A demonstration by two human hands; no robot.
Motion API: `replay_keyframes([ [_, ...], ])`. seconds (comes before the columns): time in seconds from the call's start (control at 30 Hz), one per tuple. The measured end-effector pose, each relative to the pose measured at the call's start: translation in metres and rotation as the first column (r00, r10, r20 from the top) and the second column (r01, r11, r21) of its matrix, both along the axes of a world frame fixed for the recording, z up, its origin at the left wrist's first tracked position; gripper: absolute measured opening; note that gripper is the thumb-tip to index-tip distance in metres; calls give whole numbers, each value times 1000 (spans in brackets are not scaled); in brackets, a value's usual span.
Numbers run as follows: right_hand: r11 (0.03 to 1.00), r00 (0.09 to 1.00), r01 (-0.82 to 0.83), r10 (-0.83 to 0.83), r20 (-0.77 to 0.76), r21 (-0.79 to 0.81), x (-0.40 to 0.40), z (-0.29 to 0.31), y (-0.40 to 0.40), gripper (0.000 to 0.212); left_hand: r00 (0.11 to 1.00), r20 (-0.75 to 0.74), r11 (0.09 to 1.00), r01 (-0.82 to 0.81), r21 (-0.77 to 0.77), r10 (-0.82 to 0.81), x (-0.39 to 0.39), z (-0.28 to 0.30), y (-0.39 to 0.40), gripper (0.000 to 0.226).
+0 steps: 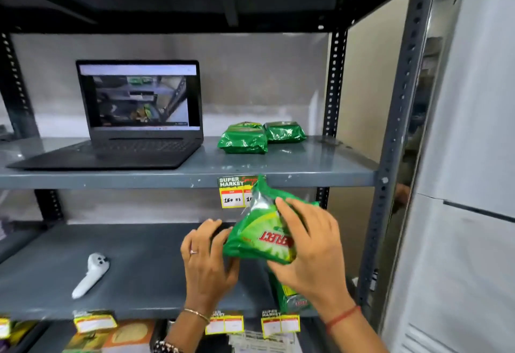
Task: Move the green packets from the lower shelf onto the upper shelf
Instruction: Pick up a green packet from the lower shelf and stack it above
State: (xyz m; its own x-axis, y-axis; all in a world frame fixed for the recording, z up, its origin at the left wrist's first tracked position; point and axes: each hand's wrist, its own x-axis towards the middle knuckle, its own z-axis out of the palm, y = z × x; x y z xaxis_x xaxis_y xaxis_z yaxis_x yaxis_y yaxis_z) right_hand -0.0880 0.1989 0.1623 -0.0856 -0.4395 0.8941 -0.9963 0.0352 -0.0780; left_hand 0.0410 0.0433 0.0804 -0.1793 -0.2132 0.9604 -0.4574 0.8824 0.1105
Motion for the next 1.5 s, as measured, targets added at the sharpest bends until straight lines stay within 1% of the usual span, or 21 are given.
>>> replay_keyframes([
  [0.03, 1000, 1000, 10, -10, -18, -25, -3, 12, 2, 84, 999, -16, 999, -30, -33, 30, 1, 14, -1, 37],
  [0.13, 996, 997, 62, -65, -49, -56, -17, 47, -3, 83, 996, -34, 995, -84, -50, 83, -3, 49, -7, 36],
  [0.27, 988, 985, 154, -156, -78, -33, -41, 90, -20, 88, 996, 21, 996, -83, -33, 84, -12, 92, -18, 43],
  [0.37, 978, 975, 209, -206, -87, 24, -63, 115, -37, 93, 991, 84, 995, -101, -21, 102, -22, 120, -23, 47],
  [0.47, 962, 963, 260, -251, -94, 89, -86, 138, -55, 90, 983, 155, 995, -98, -10, 99, -38, 146, -26, 50],
  [0.57, 933, 956, 292, -282, -78, 211, -107, 157, -74, 87, 964, 247, 994, -103, 26, 93, -57, 162, -27, 54],
  [0.63, 893, 950, 307, -306, -56, 328, -120, 169, -87, 86, 946, 313, 991, -115, 66, 89, -69, 166, -30, 58],
  [0.73, 815, 945, 287, -326, -10, 504, -139, 179, -108, 84, 909, 414, 982, -128, 140, 60, -85, 164, -38, 67],
  [0.83, 741, 943, 258, -333, 6, 620, -157, 180, -126, 86, 864, 503, 969, -144, 203, 23, -93, 158, -47, 88],
  [0.9, 702, 942, 237, -334, 17, 672, -165, 177, -136, 90, 831, 556, 949, -171, 265, -5, -92, 156, -51, 105],
  [1.0, 684, 942, 200, -332, 55, 702, -178, 173, -151, 95, 766, 641, 911, -223, 346, -56, -96, 164, -58, 115],
  [1.1, 673, 944, 155, -317, 94, 723, -191, 171, -166, 96, 658, 737, 864, -271, 425, -156, -101, 174, -64, 110],
  [1.17, 666, 945, 110, -301, 131, 738, -192, 169, -172, 97, 582, 779, 835, -291, 467, -233, -101, 181, -67, 100],
  [1.23, 664, 943, 61, -283, 174, 745, -195, 167, -179, 96, 540, 794, 817, -301, 492, -279, -103, 186, -71, 88],
  [1.4, 663, 942, -23, -236, 239, 748, -194, 166, -188, 90, 523, 799, 813, -300, 499, -297, -105, 186, -76, 88],
  [1.5, 643, 942, -57, -219, 254, 764, -193, 168, -191, 88, 525, 799, 816, -296, 496, -295, -105, 186, -76, 88],
])
